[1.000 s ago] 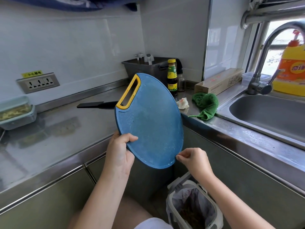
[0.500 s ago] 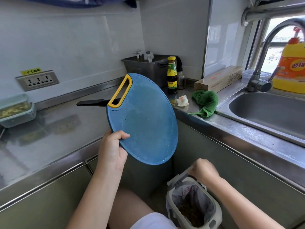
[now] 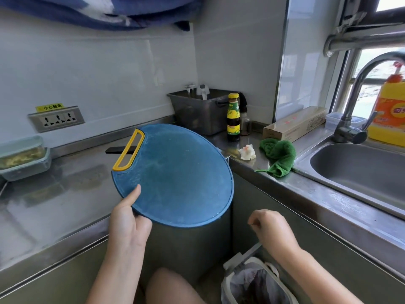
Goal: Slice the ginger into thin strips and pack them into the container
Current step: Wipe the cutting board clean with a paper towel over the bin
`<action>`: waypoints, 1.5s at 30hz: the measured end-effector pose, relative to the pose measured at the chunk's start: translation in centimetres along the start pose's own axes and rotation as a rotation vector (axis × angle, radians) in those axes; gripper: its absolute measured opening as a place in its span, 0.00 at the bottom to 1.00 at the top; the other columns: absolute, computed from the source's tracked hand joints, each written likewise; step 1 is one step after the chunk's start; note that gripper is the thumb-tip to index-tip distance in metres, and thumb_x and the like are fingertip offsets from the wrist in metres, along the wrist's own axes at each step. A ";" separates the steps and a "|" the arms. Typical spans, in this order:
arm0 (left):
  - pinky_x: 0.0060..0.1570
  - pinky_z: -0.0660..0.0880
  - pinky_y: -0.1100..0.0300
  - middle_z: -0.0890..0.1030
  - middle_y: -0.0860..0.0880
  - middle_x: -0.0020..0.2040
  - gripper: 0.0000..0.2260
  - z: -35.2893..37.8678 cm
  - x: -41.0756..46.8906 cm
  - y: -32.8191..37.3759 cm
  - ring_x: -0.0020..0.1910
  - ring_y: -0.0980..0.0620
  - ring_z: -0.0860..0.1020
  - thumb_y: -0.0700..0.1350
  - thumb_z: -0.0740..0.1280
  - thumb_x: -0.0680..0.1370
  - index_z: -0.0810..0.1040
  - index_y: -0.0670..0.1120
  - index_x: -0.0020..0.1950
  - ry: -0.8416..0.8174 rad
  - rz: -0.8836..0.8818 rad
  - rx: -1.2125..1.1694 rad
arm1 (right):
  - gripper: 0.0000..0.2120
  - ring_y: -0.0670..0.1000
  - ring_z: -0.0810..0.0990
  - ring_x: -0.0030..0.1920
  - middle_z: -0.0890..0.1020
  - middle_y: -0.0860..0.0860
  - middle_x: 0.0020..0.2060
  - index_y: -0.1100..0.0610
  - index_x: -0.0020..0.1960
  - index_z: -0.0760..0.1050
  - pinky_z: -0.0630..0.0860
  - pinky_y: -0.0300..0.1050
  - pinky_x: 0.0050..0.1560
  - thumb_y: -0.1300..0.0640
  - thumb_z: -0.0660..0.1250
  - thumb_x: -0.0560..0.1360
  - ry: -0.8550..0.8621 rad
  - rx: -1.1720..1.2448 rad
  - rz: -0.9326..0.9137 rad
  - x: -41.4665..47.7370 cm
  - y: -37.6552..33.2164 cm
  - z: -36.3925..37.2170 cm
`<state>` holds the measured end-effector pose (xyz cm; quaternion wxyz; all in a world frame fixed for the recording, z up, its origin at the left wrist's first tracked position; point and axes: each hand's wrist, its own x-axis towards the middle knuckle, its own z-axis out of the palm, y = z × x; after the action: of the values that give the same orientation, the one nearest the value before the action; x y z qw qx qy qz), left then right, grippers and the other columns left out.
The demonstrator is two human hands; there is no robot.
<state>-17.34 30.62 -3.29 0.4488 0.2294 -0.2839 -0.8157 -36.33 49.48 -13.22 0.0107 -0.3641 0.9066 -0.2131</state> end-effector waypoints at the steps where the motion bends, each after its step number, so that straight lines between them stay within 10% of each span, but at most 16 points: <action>1: 0.48 0.76 0.53 0.85 0.48 0.50 0.09 -0.1 0.2 0.1 0.51 0.50 0.82 0.39 0.60 0.80 0.79 0.46 0.55 0.004 0.000 -0.014 | 0.08 0.51 0.81 0.49 0.82 0.47 0.45 0.49 0.48 0.79 0.76 0.44 0.47 0.61 0.65 0.74 0.077 0.020 -0.022 0.6 -0.9 -1.3; 7: 0.45 0.78 0.52 0.84 0.48 0.53 0.12 -0.8 1.4 1.2 0.51 0.50 0.82 0.45 0.58 0.82 0.77 0.46 0.61 0.024 0.025 -0.053 | 0.13 0.57 0.78 0.53 0.80 0.53 0.52 0.55 0.59 0.77 0.72 0.47 0.49 0.50 0.64 0.78 0.391 0.062 -0.090 7.7 -4.5 -7.5; 12: 0.45 0.81 0.49 0.83 0.47 0.55 0.14 -1.3 1.6 1.7 0.51 0.48 0.83 0.50 0.58 0.82 0.76 0.46 0.63 0.001 0.000 -0.096 | 0.16 0.61 0.76 0.55 0.78 0.60 0.54 0.57 0.62 0.74 0.73 0.50 0.50 0.50 0.60 0.79 0.210 -0.028 0.103 16.2 -4.2 -7.8; 18: 0.42 0.81 0.53 0.84 0.48 0.54 0.17 -1.0 1.7 2.1 0.50 0.49 0.83 0.54 0.56 0.82 0.78 0.48 0.61 -0.021 0.008 -0.076 | 0.10 0.63 0.80 0.49 0.81 0.63 0.47 0.67 0.52 0.79 0.75 0.49 0.46 0.68 0.62 0.75 0.243 -0.060 0.181 17.7 -5.0 -7.7; 22: 0.50 0.75 0.50 0.83 0.48 0.55 0.21 -0.7 1.6 1.2 0.52 0.49 0.82 0.59 0.53 0.81 0.78 0.49 0.60 -0.066 0.019 -0.045 | 0.10 0.52 0.78 0.46 0.81 0.52 0.46 0.59 0.56 0.79 0.71 0.40 0.45 0.63 0.64 0.77 0.559 0.373 -0.084 15.3 -10.0 -9.5; 27: 0.49 0.76 0.52 0.83 0.49 0.56 0.21 0.2 1.7 0.0 0.52 0.51 0.82 0.60 0.54 0.80 0.78 0.50 0.61 -0.069 -0.014 -0.042 | 0.10 0.44 0.77 0.39 0.80 0.47 0.42 0.56 0.50 0.81 0.73 0.32 0.42 0.66 0.65 0.74 0.445 0.632 -0.644 9.9 -20.3 -9.5; 33: 0.48 0.81 0.54 0.83 0.49 0.55 0.21 0.7 1.6 0.3 0.52 0.51 0.82 0.61 0.55 0.79 0.78 0.50 0.60 -0.078 0.024 -0.078 | 0.05 0.54 0.76 0.42 0.77 0.54 0.45 0.61 0.49 0.79 0.73 0.45 0.44 0.61 0.67 0.75 0.141 0.521 -0.805 8.0 -26.2 -3.5; 41: 0.50 0.79 0.59 0.81 0.50 0.60 0.21 -0.5 2.0 0.3 0.57 0.53 0.80 0.61 0.53 0.80 0.76 0.53 0.63 -0.137 0.010 -0.222 | 0.08 0.54 0.73 0.28 0.76 0.54 0.33 0.61 0.40 0.75 0.62 0.40 0.26 0.57 0.70 0.72 0.471 0.286 -0.753 6.5 -27.4 -0.1; 45: 0.56 0.77 0.54 0.82 0.47 0.58 0.22 -0.8 2.4 -0.5 0.59 0.50 0.79 0.59 0.51 0.81 0.77 0.50 0.61 -0.130 0.032 -0.236 | 0.17 0.48 0.77 0.37 0.79 0.49 0.40 0.59 0.57 0.79 0.67 0.39 0.30 0.56 0.55 0.76 0.454 -0.185 -0.758 5.5 -25.0 1.1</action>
<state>-18.32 28.55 -4.55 0.4661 0.1173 -0.2181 -0.8493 -23.78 29.34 -3.62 -0.2997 -0.6141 0.7038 -0.1943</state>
